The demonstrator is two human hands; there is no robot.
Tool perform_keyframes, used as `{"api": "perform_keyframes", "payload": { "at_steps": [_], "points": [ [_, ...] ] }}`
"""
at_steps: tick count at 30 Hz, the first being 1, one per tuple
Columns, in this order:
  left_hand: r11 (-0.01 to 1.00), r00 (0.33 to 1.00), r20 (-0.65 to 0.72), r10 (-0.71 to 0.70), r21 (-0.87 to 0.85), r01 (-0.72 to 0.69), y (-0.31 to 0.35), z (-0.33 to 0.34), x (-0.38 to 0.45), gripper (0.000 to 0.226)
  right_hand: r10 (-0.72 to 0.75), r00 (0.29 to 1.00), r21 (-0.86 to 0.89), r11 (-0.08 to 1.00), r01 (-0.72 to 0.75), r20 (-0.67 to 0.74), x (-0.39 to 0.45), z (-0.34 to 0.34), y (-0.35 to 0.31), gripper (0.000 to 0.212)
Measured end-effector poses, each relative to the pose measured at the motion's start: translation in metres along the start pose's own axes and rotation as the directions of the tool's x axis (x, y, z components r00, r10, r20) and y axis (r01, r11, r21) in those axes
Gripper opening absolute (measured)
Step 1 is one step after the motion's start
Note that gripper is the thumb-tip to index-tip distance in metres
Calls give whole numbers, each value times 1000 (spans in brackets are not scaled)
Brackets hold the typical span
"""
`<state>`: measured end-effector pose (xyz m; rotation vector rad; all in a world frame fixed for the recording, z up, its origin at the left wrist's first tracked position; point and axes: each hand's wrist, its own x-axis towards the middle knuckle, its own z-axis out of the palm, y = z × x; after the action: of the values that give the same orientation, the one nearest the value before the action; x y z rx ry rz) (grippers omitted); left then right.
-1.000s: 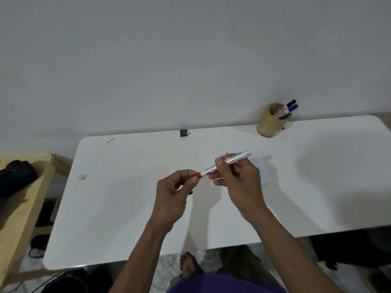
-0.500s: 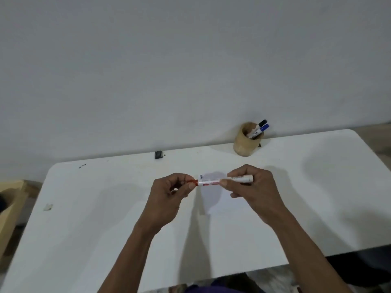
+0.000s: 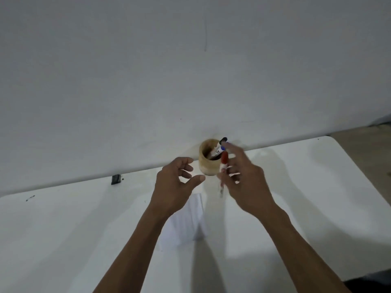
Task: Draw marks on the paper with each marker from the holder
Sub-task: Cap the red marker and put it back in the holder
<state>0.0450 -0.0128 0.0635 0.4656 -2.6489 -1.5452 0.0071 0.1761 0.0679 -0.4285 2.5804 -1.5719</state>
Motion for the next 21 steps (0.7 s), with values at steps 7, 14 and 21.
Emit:
{"api": "perform_keyframes", "payload": {
  "at_steps": [7, 14, 21],
  "points": [
    [996, 998, -50, -36, 76, 40, -8, 50, 37, 82, -36, 926, 192, 974, 116, -376, 51, -17, 9, 50],
    [998, 999, -37, -26, 61, 28, -10, 72, 59, 82, -86, 916, 97, 986, 134, -393, 89, 6, 22, 34],
    [995, 993, -79, 89, 44, -85, -11, 78, 60, 61, -12, 938, 27, 999, 23, -345, 100, 25, 49, 26]
  ]
}}
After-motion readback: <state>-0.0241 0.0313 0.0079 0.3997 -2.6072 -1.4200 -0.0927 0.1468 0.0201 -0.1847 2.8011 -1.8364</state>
